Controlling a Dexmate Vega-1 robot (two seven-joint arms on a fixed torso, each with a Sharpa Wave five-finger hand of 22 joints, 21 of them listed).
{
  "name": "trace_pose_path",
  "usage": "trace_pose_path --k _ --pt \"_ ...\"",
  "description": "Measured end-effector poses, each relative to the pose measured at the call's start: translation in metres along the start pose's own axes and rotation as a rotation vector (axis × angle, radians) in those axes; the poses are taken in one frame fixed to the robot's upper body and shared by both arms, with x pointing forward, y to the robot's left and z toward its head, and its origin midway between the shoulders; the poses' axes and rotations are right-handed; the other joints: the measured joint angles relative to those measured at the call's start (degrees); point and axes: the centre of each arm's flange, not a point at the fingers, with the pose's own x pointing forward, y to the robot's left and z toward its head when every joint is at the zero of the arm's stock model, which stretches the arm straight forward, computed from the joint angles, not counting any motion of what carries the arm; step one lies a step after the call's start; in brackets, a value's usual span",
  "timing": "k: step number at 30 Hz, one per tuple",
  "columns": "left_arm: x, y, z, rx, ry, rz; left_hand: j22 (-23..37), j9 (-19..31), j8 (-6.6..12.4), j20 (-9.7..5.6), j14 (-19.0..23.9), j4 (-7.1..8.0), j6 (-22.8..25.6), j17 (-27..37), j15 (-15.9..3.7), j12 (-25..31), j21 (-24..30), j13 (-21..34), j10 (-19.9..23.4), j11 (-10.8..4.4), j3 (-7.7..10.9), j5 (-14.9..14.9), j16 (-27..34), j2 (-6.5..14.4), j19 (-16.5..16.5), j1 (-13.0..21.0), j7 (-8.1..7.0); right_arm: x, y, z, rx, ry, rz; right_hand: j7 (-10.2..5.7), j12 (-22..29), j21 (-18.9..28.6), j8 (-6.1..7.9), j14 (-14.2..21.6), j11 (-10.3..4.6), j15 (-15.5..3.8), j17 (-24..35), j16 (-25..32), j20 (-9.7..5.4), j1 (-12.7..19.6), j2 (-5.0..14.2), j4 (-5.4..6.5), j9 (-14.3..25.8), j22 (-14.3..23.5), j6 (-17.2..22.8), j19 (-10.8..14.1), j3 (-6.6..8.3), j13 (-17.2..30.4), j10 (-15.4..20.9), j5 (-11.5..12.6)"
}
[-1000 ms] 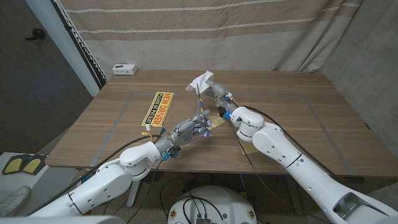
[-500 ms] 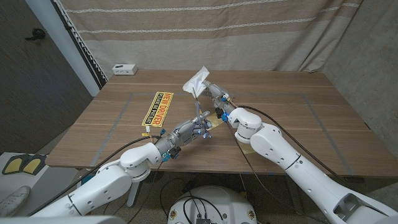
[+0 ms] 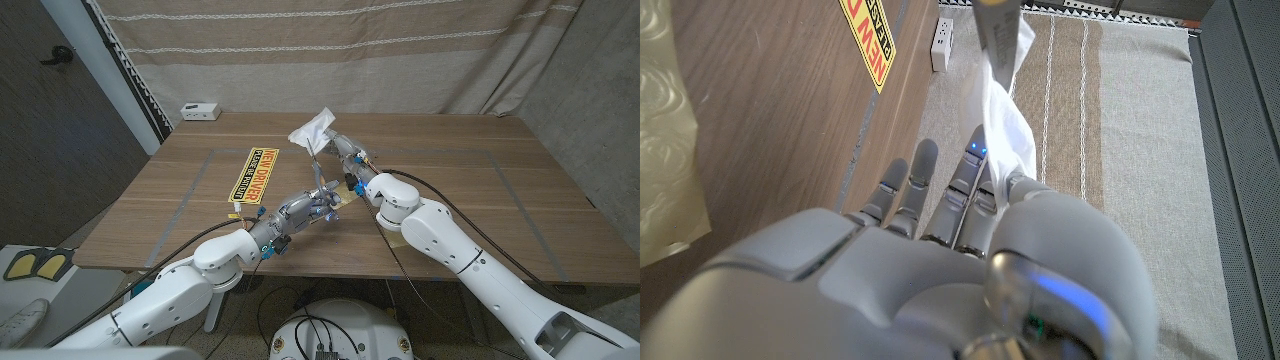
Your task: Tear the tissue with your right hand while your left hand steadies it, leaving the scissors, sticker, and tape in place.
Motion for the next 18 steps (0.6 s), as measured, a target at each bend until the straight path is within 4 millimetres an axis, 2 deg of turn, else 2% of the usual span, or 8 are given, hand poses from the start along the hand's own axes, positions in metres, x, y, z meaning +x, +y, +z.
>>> trace_pose_path --k 4,7,13,18 --pt "0.0004 0.0000 -0.0001 0.000 0.000 0.000 0.2 -1.7 -2.33 -0.24 0.0 0.50 -1.7 0.3 0.00 0.5 0.0 0.3 0.0 0.00 -0.50 0.4 0.0 -0.3 0.2 -0.3 0.08 0.0003 -0.0005 0.0007 0.001 0.000 -0.001 0.00 0.0 0.0 0.00 0.0 0.00 0.00 -0.3 0.2 0.00 0.0 0.00 0.00 0.0 0.0 0.0 0.0 0.00 0.0 0.0 0.0" --pt "0.0013 0.0001 0.0000 0.000 -0.002 0.000 0.2 -3.0 -4.04 -0.18 0.1 0.89 -2.5 0.3 -0.14 1.0 0.0 0.5 0.0 0.00 -1.45 0.4 0.0 -1.5 0.4 -0.5 -0.30 0.0009 -0.0010 0.0005 0.004 0.002 0.000 0.00 0.0 0.0 0.00 0.0 0.00 0.00 -0.3 0.4 0.00 0.0 0.00 0.00 0.0 -0.3 0.0 0.0 0.00 0.0 0.0 0.0" --pt "0.0035 0.0000 0.0003 0.000 0.002 -0.001 0.2 -5.4 -6.66 -0.11 0.3 1.80 -2.9 0.1 -0.33 1.0 -0.2 -0.4 0.0 0.01 -4.51 0.4 0.0 -4.7 0.5 -2.6 0.08 0.0025 -0.0033 0.0005 0.006 0.006 -0.001 0.00 0.0 0.0 0.00 0.0 0.01 0.00 -0.5 0.7 0.00 0.0 0.00 0.00 0.0 -0.3 0.0 0.0 0.00 0.0 0.0 0.0" --pt "0.0035 0.0005 -0.0024 -0.002 0.016 0.004 0.5 -7.1 -8.39 -0.11 0.8 2.68 -2.0 -0.1 -0.46 1.0 -0.4 -0.7 0.5 -0.08 -7.37 0.9 -0.2 -7.0 0.5 -4.8 0.97 0.0041 -0.0059 0.0011 0.007 0.007 -0.005 0.00 0.0 0.0 0.00 0.0 0.01 0.00 -0.8 0.7 0.00 0.0 0.00 0.00 0.0 -0.5 0.0 0.0 0.00 0.0 0.0 0.0"
